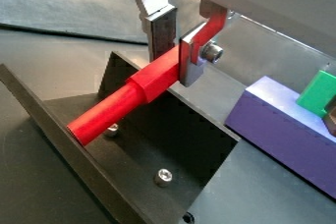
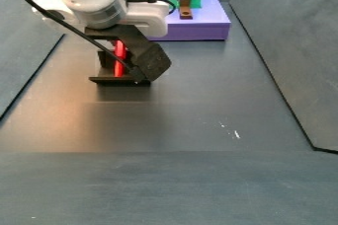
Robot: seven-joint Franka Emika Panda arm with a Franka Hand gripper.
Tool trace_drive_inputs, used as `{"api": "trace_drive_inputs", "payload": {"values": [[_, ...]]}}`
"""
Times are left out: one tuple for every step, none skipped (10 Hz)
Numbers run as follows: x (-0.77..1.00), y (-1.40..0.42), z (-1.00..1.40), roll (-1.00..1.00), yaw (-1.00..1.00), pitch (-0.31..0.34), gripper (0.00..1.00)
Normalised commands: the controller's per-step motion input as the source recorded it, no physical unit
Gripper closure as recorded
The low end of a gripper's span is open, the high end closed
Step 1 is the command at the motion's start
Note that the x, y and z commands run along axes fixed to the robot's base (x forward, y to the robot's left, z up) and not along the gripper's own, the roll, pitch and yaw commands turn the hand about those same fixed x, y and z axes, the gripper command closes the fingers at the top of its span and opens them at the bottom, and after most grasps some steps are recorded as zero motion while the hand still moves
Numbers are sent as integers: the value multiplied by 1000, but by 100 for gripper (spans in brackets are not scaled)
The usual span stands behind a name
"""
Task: Pick up the red object. Move up. Place the red object on the fixture. Regrasp the red object. Move to above the board. Insert the red object.
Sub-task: Place the red object on the fixture, then regrasp the red object.
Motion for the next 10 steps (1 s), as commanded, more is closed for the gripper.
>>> {"api": "trace_drive_inputs", "payload": {"values": [[63, 0, -9, -340, 57, -40, 100], [23, 0, 0, -103, 69, -6, 100], [0, 0, 0, 0, 0, 0, 100], [0, 0, 0, 0, 0, 0, 0], [189, 0, 351, 263, 0, 249, 0], [217, -34, 546, 394, 0, 286, 0], [217, -203, 637, 751, 9, 389, 0], [303, -249, 557, 951, 0, 386, 0], [309, -243, 326, 1000, 0, 366, 0], [297, -183, 223, 1000, 0, 306, 0]]}}
